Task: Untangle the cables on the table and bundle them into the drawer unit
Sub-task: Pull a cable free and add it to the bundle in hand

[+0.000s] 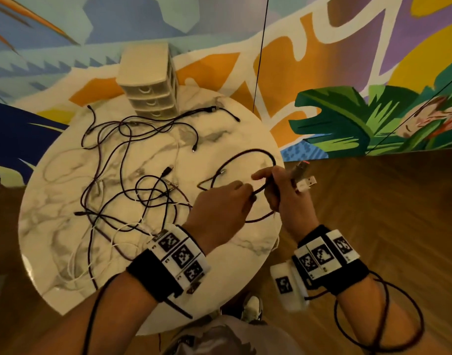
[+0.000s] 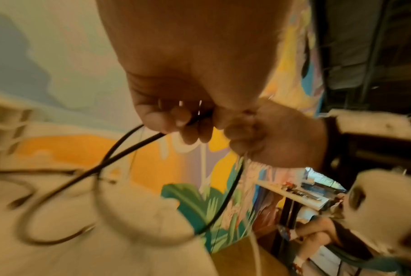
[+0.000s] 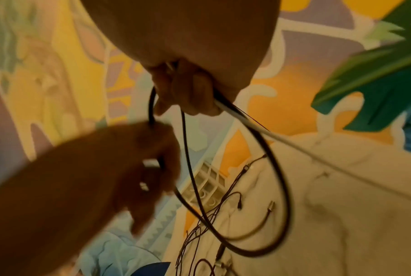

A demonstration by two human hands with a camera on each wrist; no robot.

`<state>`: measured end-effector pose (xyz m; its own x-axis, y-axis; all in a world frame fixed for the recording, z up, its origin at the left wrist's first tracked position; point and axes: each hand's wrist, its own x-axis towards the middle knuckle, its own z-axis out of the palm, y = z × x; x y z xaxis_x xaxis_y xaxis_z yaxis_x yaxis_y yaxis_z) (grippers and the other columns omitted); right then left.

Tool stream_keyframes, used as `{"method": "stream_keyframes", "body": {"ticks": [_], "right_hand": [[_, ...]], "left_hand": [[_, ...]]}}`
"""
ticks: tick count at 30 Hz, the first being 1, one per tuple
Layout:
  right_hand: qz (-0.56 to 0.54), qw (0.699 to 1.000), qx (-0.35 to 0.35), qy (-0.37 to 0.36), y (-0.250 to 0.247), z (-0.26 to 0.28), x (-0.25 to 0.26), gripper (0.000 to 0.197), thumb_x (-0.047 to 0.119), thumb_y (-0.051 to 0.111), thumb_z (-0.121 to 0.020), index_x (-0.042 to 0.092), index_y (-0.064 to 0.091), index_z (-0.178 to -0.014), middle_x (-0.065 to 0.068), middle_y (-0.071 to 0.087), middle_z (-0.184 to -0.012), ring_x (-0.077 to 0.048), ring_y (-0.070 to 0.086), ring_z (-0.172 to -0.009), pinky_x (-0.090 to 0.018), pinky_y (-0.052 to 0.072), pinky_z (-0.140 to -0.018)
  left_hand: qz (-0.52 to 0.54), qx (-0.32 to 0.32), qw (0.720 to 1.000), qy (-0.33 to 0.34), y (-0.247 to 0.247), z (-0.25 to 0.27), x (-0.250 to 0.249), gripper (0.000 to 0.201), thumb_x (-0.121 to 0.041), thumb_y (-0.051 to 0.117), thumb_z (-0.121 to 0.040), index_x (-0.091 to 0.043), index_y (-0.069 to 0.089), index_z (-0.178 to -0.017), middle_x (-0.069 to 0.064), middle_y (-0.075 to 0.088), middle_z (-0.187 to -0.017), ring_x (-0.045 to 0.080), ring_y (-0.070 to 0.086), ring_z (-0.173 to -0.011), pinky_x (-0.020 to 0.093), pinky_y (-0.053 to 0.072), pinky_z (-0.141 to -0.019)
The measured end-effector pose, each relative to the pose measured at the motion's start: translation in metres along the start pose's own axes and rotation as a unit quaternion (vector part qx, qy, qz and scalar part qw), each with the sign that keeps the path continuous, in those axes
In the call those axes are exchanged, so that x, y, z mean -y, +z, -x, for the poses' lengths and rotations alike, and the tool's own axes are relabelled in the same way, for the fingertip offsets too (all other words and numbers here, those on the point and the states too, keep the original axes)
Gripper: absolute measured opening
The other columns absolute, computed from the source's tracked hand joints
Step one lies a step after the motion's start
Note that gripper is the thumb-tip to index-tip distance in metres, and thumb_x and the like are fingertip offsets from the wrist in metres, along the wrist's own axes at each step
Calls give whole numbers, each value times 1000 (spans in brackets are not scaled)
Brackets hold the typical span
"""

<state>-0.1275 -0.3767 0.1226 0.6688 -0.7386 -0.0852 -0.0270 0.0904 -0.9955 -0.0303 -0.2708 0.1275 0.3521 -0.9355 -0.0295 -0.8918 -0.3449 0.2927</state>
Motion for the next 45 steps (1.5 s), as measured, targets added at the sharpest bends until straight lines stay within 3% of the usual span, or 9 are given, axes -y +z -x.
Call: {"method": "stream_keyframes", "body": {"ticks": [6,12,18,22,25,29,37,42,45], "right_hand": [[-54,980,-185,-54,-38,-12,24,36,23,36,-102,19,55,-72,7,38,-47,-7,31,-41,-21,24,-41],[16,961,-251,-117,-92,1,30,34,21,32,-103,21,52,-76,9,45,-45,-5,37,-42,-17,28,-42],[166,974,-154,21,-137,35,1,37,25,33,-103,22,56,-74,1,49,-49,-8,43,-44,-24,34,-50],[209,969,-97,95,-146,53,-16,37,27,33,-102,22,56,-74,3,52,-47,-6,43,-41,-22,34,-51],[196,973,-85,88,-148,57,-16,38,25,33,-103,19,59,-75,3,53,-48,-5,45,-41,-16,35,-49],[177,973,-133,65,-158,52,-6,42,32,31,-103,16,65,-85,3,54,-48,-5,46,-42,-19,37,-51],[125,973,-191,28,-175,51,11,47,34,30,-103,12,68,-86,0,63,-68,-10,54,-56,-20,41,-51],[121,979,-166,-4,-170,39,19,38,23,34,-103,7,68,-94,2,66,-90,8,60,-75,-7,45,-66],[88,980,-178,-1,-177,34,30,44,29,32,-103,3,67,-102,-1,64,-79,2,58,-58,-13,43,-51]], "left_hand": [[105,35,976,-187,23,-5,67,36,-34,33,-101,-8,58,-98,10,61,-96,30,58,-91,40,44,-80],[433,250,860,-101,37,-16,-21,40,-26,39,-101,-6,58,-71,11,63,-65,25,59,-58,32,52,-60],[140,484,863,-38,130,6,-55,36,-37,40,-99,-10,63,-103,10,63,-106,25,63,-95,29,49,-78],[192,336,921,-46,133,-13,-74,53,-40,58,-90,-21,40,-136,3,43,-132,18,55,-111,32,44,-89],[541,252,797,-96,113,-40,-110,33,-12,63,-89,-22,54,-119,7,58,-107,13,61,-69,25,49,-56],[505,249,824,-69,108,-69,-117,21,-21,53,-92,-21,61,-72,3,58,-68,16,52,-55,28,43,-53],[210,222,943,-131,129,-82,-102,46,-28,57,-88,-10,46,-130,13,46,-130,29,51,-118,34,42,-94],[468,185,856,122,51,-89,-179,44,2,56,-86,-10,49,-128,-16,51,-104,-20,52,-89,2,42,-79],[533,222,809,109,32,-98,-193,29,6,42,-94,2,52,-120,1,57,-98,4,57,-85,11,48,-75]]}}
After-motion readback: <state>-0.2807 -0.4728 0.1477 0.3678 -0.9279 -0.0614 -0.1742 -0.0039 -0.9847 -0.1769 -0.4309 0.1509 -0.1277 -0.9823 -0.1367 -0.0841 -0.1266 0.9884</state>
